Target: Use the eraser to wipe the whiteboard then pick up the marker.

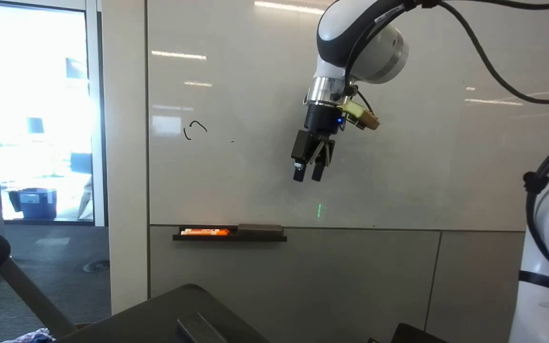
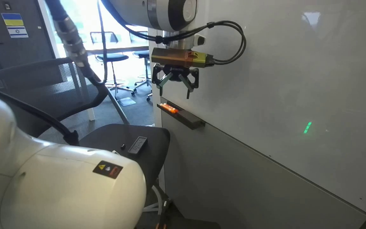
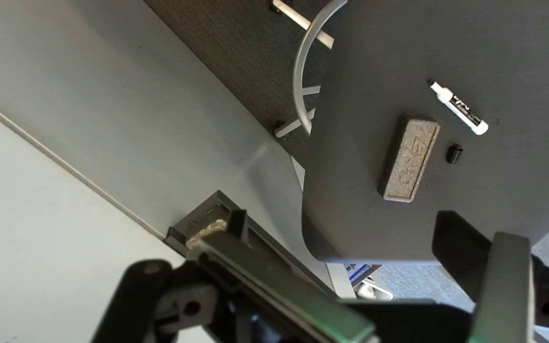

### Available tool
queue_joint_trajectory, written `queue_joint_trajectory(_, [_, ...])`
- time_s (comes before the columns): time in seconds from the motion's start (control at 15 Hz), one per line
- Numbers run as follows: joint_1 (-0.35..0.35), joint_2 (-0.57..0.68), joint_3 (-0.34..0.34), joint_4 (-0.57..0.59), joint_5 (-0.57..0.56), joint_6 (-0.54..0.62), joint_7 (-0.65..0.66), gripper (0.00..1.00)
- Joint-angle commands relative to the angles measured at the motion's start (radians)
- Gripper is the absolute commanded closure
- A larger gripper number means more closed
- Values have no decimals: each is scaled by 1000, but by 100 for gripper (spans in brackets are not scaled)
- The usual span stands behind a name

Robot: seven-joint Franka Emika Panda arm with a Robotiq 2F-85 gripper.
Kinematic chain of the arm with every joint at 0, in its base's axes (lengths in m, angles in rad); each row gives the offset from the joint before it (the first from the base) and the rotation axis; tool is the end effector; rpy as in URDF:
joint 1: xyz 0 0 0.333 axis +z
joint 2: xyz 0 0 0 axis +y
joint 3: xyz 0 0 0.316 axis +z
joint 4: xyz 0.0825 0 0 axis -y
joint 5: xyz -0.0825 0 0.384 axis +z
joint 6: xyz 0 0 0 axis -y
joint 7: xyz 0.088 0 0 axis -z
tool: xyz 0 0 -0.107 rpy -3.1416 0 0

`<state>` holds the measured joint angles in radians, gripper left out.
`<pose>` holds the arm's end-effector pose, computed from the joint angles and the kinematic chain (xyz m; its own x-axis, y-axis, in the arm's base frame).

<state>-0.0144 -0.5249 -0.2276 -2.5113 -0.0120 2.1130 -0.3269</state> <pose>0.3877 -0.0998 0.4678 0.9840 0.1081 0.1417 0.1175 -0.9913 -0.0599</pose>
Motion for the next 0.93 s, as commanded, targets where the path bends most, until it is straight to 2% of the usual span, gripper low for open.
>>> queue_joint_trajectory(0.0, [28, 26, 67, -55, 33, 72, 20, 0])
queue_joint_trajectory(0.27, [93, 112, 178, -72, 43, 155, 85, 0])
queue_joint_trajectory(0.6, [162, 380, 247, 23, 178, 254, 173, 0])
queue_joint_trajectory(0.87, [145, 579, 284, 104, 152, 370, 197, 0])
